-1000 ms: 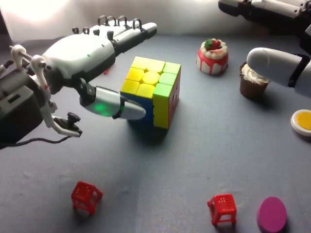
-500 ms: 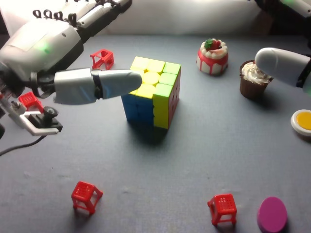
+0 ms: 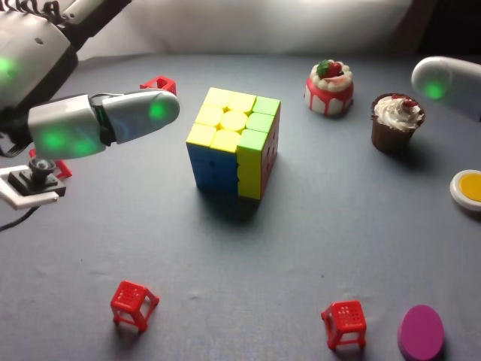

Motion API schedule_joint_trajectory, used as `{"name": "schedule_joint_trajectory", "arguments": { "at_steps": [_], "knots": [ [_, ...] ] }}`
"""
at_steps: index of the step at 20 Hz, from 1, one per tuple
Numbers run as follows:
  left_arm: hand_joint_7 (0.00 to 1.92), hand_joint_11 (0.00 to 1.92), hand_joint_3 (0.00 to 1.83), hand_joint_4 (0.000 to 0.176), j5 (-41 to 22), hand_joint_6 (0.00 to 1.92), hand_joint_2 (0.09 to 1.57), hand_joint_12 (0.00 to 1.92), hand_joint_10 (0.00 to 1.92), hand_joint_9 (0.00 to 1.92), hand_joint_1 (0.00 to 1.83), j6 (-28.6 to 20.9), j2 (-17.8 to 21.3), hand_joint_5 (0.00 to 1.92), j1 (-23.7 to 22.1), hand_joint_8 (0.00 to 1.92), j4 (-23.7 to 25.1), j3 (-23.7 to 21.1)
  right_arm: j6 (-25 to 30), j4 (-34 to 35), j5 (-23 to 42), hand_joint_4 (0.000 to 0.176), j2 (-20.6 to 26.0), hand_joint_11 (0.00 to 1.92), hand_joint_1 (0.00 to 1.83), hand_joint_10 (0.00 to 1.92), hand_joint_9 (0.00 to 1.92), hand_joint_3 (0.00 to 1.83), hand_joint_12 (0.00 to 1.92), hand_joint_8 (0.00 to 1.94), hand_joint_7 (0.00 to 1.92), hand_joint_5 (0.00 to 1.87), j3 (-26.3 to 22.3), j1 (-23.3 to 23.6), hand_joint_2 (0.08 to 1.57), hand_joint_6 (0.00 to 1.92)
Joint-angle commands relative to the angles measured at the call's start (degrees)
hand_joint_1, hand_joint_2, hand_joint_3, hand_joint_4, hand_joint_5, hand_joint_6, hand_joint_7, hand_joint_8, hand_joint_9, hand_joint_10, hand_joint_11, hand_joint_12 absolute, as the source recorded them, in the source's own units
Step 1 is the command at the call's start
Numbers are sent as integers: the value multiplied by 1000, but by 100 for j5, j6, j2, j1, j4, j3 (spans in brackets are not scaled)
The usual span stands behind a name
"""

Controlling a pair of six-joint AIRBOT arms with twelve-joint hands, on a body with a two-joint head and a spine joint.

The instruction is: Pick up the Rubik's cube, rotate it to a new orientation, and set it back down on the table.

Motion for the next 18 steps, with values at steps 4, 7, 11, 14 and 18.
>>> {"name": "schedule_joint_trajectory", "arguments": {
  "at_steps": [4, 7, 11, 14, 18],
  "knots": [
    [0, 0, 14, 175, -1257, 0, 1081, 0, 0, 0, 5, -25, 161, 0, 181, 0, -209, -94, 29, 255, 1124, 0, 163, 0, 0, 1, 2, 0, 0, 2, 4, 21, -174, -14, 1356, 9],
    [0, 0, 6, 174, -1776, 0, 1085, 0, 0, 0, 76, -31, 252, 0, 328, 0, -328, -203, 29, 319, 1490, 0, 285, 0, 269, 10, 26, 0, 0, 0, 0, 0, -280, -29, 1328, 0],
    [0, 0, 15, 176, -2444, 0, 1114, 0, 0, 0, 93, -10, 474, 0, 574, 0, -400, -406, 29, 383, 2017, 0, 483, 17, 386, 32, 89, 0, 8, 11, 42, 20, -454, -93, 1320, 7],
    [0, 0, 16, 46, -2815, 27, 1256, 0, 0, 0, 84, -71, 569, 83, 690, 0, -396, -473, 29, 383, 2249, 0, 624, 0, 175, 17, 107, 0, 330, 5, 19, 0, -591, -95, 1377, 0],
    [30, 0, 0, 106, -2888, 94, 1196, 0, 0, 0, 566, -40, 664, 392, 696, 0, -241, -560, 29, 349, 2588, 34, 803, 0, 549, 24, 80, 0, 492, 0, 0, 0, -751, -124, 1274, 0]
  ]
}}
